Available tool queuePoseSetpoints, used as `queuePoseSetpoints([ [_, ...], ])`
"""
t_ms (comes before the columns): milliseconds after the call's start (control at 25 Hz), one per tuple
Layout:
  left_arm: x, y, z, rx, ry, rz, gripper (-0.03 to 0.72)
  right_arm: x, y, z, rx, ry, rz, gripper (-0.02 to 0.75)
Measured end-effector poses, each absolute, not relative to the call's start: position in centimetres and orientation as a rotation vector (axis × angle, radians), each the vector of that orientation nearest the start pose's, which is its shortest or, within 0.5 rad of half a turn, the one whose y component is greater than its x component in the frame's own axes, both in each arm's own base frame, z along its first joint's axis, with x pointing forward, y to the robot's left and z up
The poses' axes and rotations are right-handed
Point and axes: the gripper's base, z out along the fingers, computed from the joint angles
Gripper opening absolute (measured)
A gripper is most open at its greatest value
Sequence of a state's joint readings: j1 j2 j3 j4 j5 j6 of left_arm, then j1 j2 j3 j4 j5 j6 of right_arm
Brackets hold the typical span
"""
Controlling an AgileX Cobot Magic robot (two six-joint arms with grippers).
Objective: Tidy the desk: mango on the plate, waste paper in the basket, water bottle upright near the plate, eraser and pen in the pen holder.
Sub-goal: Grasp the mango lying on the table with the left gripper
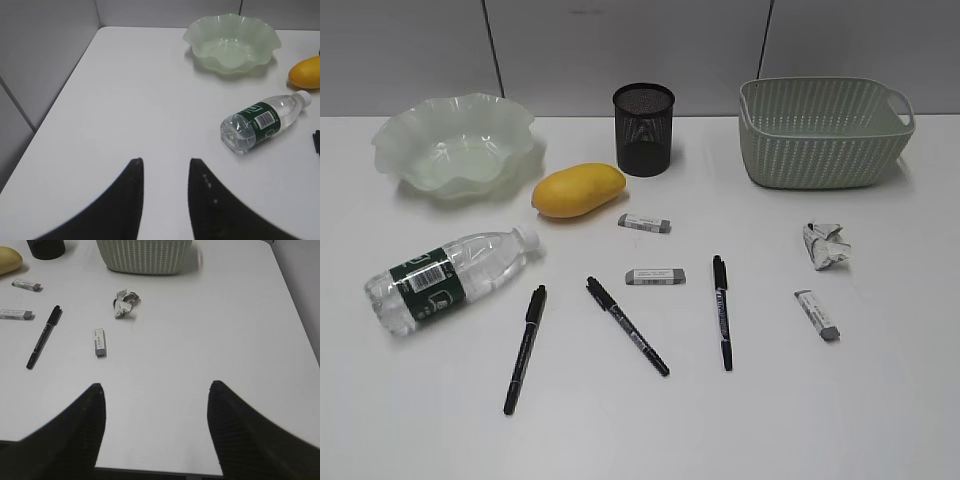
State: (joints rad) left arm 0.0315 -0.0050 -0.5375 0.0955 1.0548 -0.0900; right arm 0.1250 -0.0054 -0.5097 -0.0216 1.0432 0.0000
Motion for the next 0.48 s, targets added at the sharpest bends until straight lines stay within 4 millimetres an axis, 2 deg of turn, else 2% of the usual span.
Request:
queuePoseSetpoints([
  [480,-1.04,0.72,28.83,-0.127,1.989,0.076,0.229,-0.59,-0.25,28.14,-0.125,2.008,0.054,0.509],
])
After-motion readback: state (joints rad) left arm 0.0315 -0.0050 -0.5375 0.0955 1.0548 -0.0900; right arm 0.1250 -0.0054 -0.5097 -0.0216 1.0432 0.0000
